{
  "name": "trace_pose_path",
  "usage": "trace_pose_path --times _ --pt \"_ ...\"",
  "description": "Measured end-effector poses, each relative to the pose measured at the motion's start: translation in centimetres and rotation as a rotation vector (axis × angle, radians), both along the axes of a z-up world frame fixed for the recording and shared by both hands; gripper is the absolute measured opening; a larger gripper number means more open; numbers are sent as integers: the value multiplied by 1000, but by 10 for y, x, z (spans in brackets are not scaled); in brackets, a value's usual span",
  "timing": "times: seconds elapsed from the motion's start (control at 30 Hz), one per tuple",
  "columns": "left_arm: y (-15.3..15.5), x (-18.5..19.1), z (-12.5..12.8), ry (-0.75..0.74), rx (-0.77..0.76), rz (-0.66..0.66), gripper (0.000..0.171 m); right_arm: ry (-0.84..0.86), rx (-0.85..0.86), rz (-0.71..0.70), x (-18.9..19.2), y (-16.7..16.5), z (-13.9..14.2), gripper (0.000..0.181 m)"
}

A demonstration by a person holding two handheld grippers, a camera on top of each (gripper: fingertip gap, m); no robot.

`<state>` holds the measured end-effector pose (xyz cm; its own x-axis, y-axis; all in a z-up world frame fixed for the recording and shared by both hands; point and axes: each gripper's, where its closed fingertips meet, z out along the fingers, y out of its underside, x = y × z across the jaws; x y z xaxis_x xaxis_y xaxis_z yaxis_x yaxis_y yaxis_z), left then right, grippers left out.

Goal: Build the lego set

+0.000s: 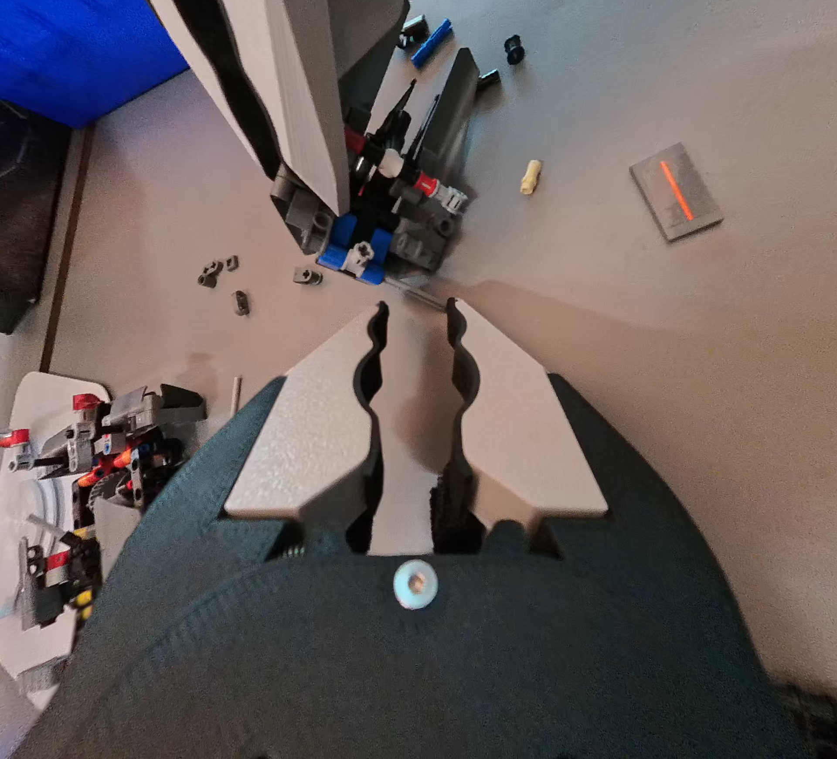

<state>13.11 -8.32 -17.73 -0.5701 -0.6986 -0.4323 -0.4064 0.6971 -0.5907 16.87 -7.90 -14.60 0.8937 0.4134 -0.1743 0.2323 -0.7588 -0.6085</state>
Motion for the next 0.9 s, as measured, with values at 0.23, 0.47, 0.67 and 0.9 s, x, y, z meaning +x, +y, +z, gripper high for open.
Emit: trace_pose_path --times 0.23,0.47,0.67,0.9 --pt "-4 2 -3 34 -77 14 15 93 -23 -13 5 1 -4 15" --pt "-5 6 -3 47 -158 44 15 272 -42 -23 9 5 -10 16" --pt "2 8 2 58 -276 95 32 317 -34 3 5 6 -9 15" --pt "7 4 16 16 -326 66 39 346 -20 80 -4 4 -9 15"
